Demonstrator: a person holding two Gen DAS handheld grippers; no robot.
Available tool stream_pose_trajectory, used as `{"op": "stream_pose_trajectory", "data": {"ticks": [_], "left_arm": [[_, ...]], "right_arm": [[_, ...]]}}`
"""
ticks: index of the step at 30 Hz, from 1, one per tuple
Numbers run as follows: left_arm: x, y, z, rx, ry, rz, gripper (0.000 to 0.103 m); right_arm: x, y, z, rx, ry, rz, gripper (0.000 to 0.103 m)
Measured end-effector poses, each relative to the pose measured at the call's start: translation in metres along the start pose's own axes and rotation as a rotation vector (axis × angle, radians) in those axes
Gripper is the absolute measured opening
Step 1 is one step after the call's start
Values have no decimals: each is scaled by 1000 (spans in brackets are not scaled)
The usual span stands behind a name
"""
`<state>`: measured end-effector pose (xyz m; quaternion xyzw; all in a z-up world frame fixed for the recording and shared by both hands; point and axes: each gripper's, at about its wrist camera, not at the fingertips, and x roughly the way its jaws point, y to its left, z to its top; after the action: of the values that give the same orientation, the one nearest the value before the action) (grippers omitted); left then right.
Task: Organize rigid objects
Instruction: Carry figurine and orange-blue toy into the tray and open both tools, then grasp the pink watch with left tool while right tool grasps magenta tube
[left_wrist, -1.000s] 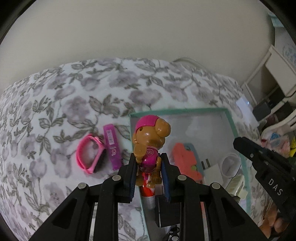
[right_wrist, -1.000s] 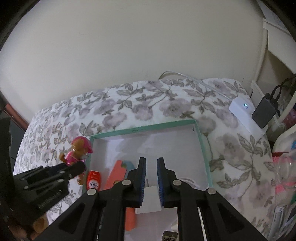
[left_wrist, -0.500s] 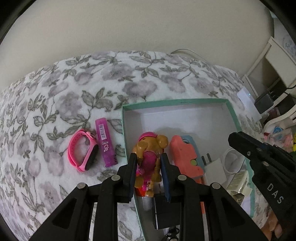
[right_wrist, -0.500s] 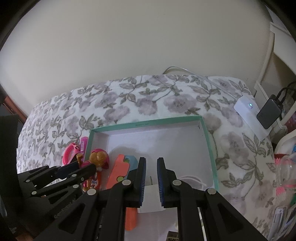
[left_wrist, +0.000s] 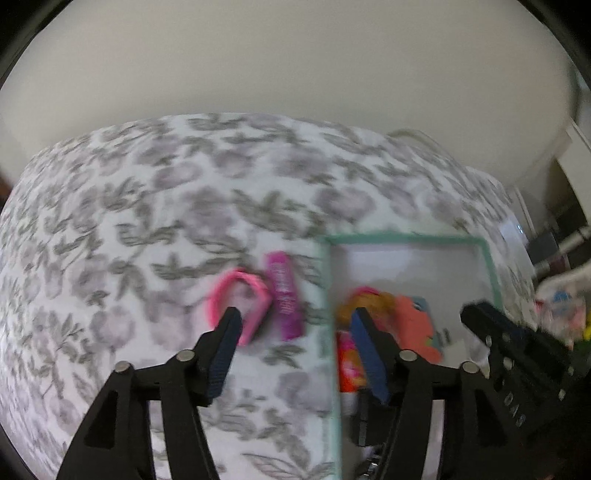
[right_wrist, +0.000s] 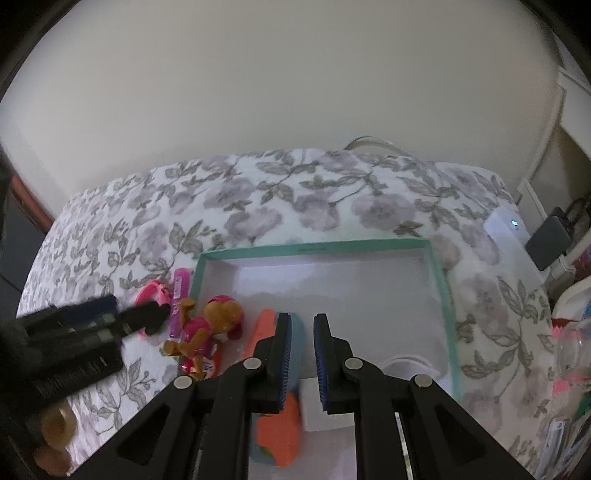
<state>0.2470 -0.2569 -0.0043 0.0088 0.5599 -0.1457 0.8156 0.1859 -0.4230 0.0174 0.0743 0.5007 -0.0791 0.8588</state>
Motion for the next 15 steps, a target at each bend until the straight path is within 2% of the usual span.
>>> {"op": "stream_pose_trajectory", "data": {"ticks": [4, 6, 8, 9, 12, 15], "left_arm": [[-1, 40, 7, -111, -9, 52, 73], [1, 57, 8, -159, -8, 78, 73], [4, 73, 7, -203, -4, 97, 73], [5, 78, 7, -218, -3, 99, 74], [9, 93, 6, -260, -1, 99, 84], [15, 98, 6, -273, -5, 106, 84]], "right_arm": [[5, 21, 0, -49, -4, -1, 17], [7, 30, 0, -63, -8, 6, 30], [8, 38, -1, -77, -11, 13, 51], [10, 43, -2, -87, -12, 14, 53], [13, 54, -2, -106, -15, 14, 53], [17, 65, -2, -116, -16, 23, 55]]}}
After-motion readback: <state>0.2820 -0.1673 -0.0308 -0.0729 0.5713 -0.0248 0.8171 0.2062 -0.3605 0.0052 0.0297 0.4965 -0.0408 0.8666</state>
